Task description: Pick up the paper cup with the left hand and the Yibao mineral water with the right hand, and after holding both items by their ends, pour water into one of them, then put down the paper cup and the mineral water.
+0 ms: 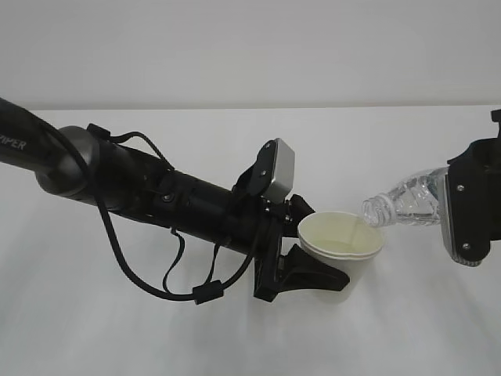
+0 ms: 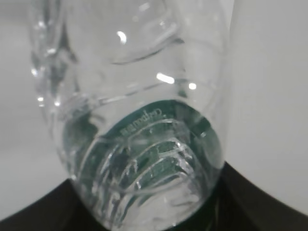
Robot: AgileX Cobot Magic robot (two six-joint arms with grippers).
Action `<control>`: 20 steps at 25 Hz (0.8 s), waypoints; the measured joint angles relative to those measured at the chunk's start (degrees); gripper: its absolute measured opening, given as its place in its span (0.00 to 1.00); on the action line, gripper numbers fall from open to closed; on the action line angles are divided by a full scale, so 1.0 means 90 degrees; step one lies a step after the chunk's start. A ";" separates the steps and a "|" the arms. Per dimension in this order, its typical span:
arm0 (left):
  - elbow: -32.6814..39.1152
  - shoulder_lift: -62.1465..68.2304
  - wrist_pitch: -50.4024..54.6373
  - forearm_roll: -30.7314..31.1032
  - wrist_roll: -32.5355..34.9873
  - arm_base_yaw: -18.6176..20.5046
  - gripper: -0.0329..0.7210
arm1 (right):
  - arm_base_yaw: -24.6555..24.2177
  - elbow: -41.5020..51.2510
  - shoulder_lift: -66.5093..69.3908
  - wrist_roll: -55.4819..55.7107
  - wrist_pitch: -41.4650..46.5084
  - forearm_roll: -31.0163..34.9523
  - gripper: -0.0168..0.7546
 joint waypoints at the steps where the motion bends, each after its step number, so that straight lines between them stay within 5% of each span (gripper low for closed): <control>1: 0.0000 0.0000 0.0000 0.0000 0.0000 0.0000 0.68 | 0.0000 0.0000 0.0000 0.0000 0.0000 0.0000 0.58; 20: 0.0000 0.0000 0.0000 0.0000 0.0000 0.0000 0.68 | 0.0000 0.0000 0.0000 0.0000 0.0000 -0.0083 0.58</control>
